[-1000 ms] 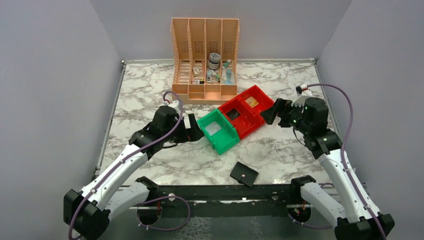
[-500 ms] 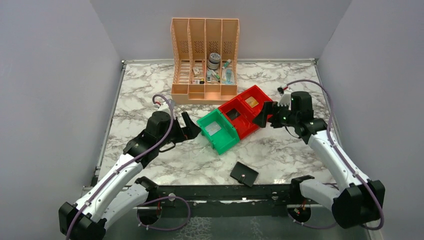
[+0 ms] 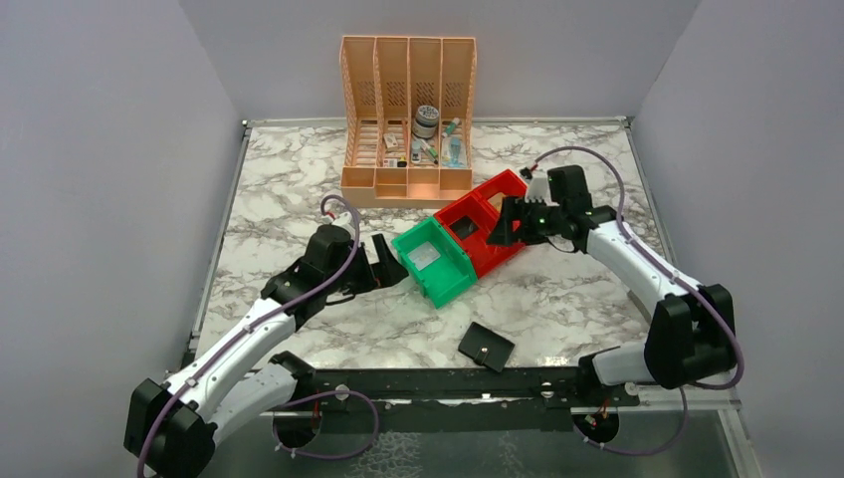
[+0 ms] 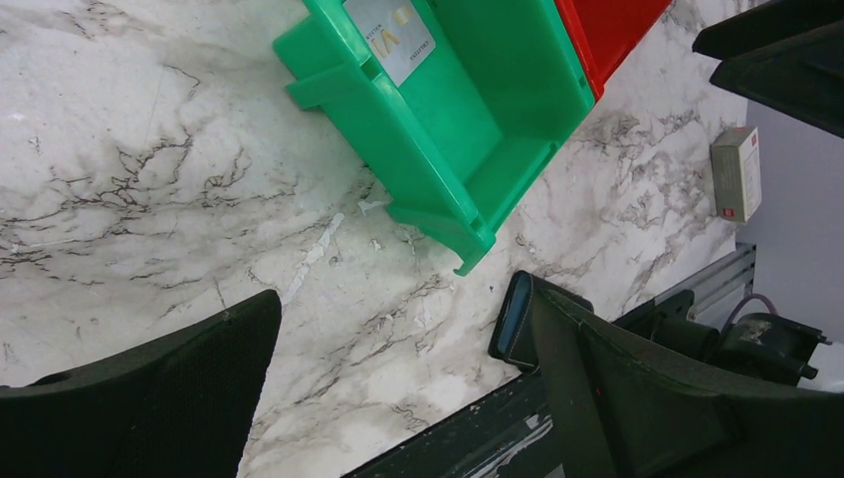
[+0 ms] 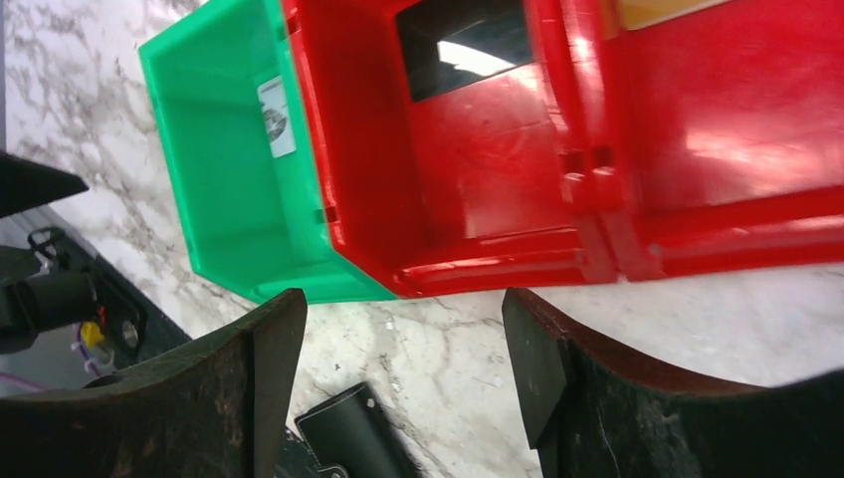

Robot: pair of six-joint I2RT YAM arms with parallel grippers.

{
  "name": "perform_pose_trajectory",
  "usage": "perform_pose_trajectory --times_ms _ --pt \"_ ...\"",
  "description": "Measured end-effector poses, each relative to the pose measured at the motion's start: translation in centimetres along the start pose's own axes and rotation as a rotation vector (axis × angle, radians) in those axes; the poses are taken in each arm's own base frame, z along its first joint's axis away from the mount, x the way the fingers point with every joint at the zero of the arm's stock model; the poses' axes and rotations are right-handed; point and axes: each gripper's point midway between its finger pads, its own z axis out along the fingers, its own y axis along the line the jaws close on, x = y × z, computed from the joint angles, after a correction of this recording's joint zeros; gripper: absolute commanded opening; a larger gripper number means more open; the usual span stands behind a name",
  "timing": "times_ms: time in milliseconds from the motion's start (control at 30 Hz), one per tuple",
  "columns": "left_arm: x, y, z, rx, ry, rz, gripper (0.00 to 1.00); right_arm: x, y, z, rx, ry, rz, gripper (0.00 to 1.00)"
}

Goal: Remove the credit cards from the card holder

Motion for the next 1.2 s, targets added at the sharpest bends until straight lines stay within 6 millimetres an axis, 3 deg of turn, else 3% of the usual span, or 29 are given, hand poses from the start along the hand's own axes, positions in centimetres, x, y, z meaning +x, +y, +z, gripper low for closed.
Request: perform_pose_trajectory --times_ms 267,533,767,1200 --pt "-0.4 0.5 -0.4 -0.028 -0.029 -0.003 0.98 3.3 3.9 4.1 -0.033 0.147 -0.124 0.69" --pt "-2.8 0.3 -2.7 -0.054 -0.164 0.012 0.98 5.3 4.8 6.3 -0.003 0.219 -0.175 0.63" --pt "-1.9 2.1 -1.5 -0.136 -0.110 0.007 0.98 4.7 6.5 7.4 -0.019 0.199 -0.117 0.55" --pt "-1.3 3.1 -0.7 -0.183 -0.067 0.017 0.98 2.6 9.1 10.2 -0.066 0.132 -0.007 0.54"
